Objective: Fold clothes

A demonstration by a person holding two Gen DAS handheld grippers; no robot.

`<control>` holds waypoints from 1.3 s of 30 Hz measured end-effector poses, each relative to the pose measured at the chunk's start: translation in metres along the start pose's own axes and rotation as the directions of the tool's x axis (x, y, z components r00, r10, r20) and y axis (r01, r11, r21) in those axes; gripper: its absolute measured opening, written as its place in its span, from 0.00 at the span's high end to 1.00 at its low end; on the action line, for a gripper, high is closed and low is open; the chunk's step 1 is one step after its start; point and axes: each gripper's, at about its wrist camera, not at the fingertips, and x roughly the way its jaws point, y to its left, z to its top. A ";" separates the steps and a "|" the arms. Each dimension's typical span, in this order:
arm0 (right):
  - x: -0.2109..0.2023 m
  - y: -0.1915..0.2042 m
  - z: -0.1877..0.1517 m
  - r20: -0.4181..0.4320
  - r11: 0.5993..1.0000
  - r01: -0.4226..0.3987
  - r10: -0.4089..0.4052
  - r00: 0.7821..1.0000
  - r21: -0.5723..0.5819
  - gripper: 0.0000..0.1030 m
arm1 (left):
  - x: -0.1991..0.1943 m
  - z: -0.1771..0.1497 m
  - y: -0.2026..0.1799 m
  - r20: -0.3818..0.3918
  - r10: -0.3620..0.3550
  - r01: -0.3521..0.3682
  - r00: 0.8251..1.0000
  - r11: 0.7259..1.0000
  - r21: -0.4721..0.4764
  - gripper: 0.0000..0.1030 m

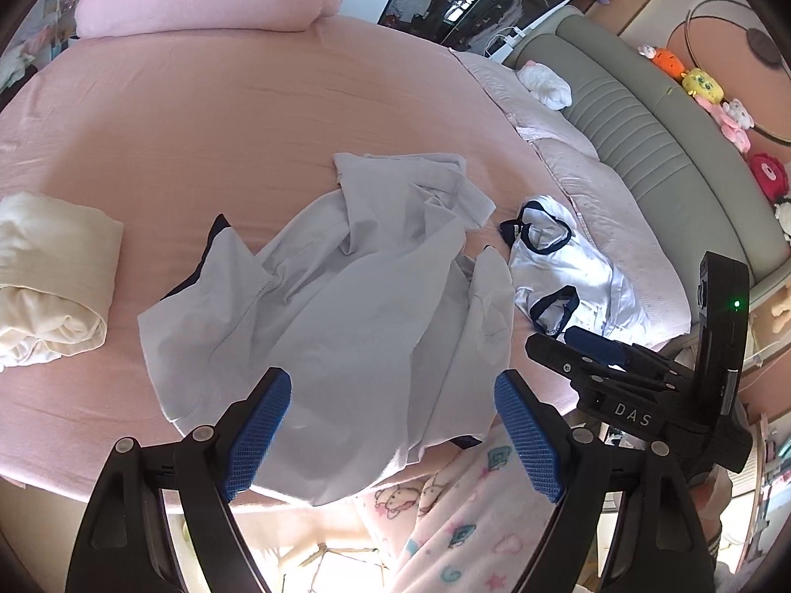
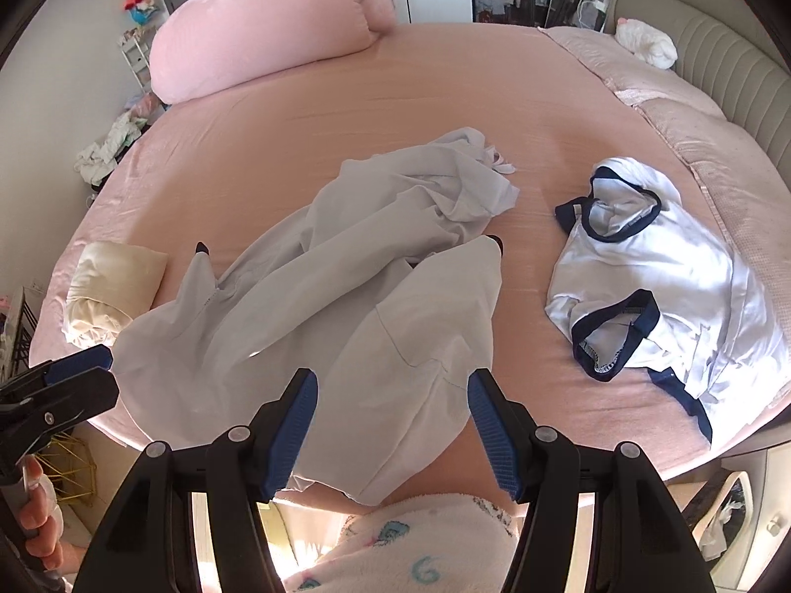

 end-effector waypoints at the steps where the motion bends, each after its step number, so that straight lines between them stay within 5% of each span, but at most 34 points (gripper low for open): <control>1: 0.001 -0.007 0.000 -0.003 1.000 -0.006 0.006 1.000 0.018 0.39 | 0.004 0.000 -0.008 -0.005 0.011 -0.010 1.000 1.000 0.018 0.18; 7: 0.002 -0.043 -0.007 -0.017 0.995 -0.041 0.043 0.999 0.093 0.39 | 0.024 0.000 -0.034 -0.054 -0.077 0.077 0.996 0.997 0.006 0.18; 17: 0.022 -0.085 -0.016 -0.051 0.951 -0.172 0.191 0.980 0.257 0.39 | 0.062 -0.016 -0.076 -0.125 0.073 -0.052 0.989 0.986 0.161 0.18; 30: 0.067 -0.109 -0.029 -0.061 0.827 -0.315 0.385 0.921 0.466 0.39 | 0.108 -0.025 -0.107 -0.147 0.069 -0.030 0.987 0.966 0.255 0.20; 36: 0.077 -0.112 -0.026 -0.047 0.795 -0.339 0.417 0.908 0.503 0.39 | 0.125 -0.030 -0.115 -0.133 0.112 -0.063 0.985 0.943 0.328 0.42; 39: 0.085 -0.108 -0.024 -0.046 0.778 -0.353 0.439 0.898 0.520 0.39 | 0.133 -0.030 -0.110 -0.149 0.102 -0.051 0.983 0.949 0.312 0.82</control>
